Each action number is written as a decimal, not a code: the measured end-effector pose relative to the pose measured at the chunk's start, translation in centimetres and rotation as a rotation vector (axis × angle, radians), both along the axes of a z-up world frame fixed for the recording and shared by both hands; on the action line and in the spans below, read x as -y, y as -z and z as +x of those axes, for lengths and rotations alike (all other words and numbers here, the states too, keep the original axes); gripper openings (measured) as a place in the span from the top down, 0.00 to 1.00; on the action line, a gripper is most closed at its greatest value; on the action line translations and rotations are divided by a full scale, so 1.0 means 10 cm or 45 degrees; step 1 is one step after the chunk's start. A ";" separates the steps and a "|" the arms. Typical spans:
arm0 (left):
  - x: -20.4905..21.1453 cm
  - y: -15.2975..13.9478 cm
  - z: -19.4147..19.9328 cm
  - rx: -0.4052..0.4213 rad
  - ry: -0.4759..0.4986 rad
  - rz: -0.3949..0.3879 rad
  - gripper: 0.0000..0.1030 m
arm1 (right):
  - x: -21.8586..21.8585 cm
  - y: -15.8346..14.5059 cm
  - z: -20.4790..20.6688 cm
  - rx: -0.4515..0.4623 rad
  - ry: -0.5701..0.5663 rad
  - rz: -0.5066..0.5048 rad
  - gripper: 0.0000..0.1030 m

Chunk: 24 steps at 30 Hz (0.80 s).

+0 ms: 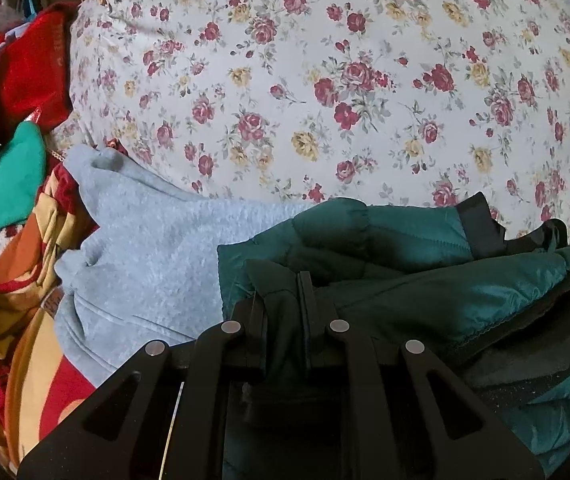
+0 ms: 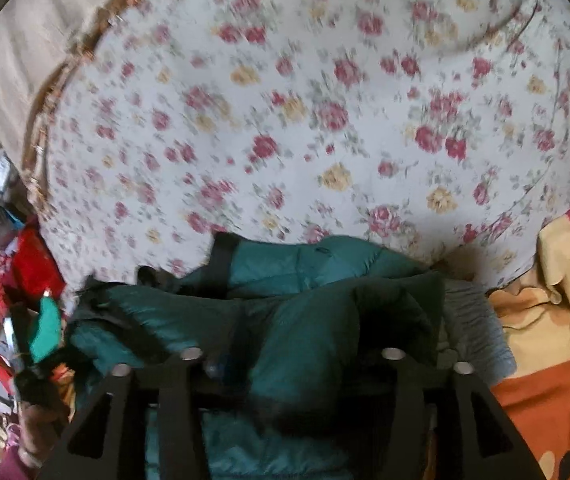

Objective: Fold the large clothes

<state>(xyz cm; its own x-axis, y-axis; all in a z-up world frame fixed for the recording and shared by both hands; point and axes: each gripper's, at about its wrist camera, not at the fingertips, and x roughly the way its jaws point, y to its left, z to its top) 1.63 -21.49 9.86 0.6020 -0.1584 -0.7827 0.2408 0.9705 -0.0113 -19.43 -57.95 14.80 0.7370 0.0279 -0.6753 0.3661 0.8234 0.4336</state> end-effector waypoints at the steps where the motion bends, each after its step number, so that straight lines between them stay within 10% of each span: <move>1: 0.00 0.00 0.00 -0.001 0.000 0.001 0.88 | -0.02 -0.07 -0.07 0.023 0.012 -0.022 0.32; 7: -0.03 0.01 0.03 -0.025 -0.001 -0.037 0.86 | -0.52 -0.42 -0.26 0.157 -0.160 -0.150 0.26; 13: -0.12 -0.04 0.05 -0.070 0.017 -0.127 0.79 | -1.25 -0.15 0.34 -0.004 -0.433 -0.314 0.32; 16: -0.21 -0.12 0.08 -0.110 0.041 -0.222 0.68 | -1.35 0.08 0.71 -0.094 -0.429 -0.349 0.32; 20: -0.38 -0.30 0.04 -0.113 0.063 -0.383 0.19 | -1.24 0.27 1.01 -0.138 -0.312 -0.372 0.32; 24: -0.47 -0.44 -0.07 -0.059 0.049 -0.428 0.16 | -1.16 0.46 1.20 -0.198 -0.249 -0.376 0.32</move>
<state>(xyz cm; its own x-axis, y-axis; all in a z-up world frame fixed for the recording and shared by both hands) 0.93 -16.75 14.30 0.5554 -0.4340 -0.7093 0.2686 0.9009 -0.3409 -7.39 -46.37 10.23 0.6254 -0.0545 -0.7784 0.2325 0.9653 0.1192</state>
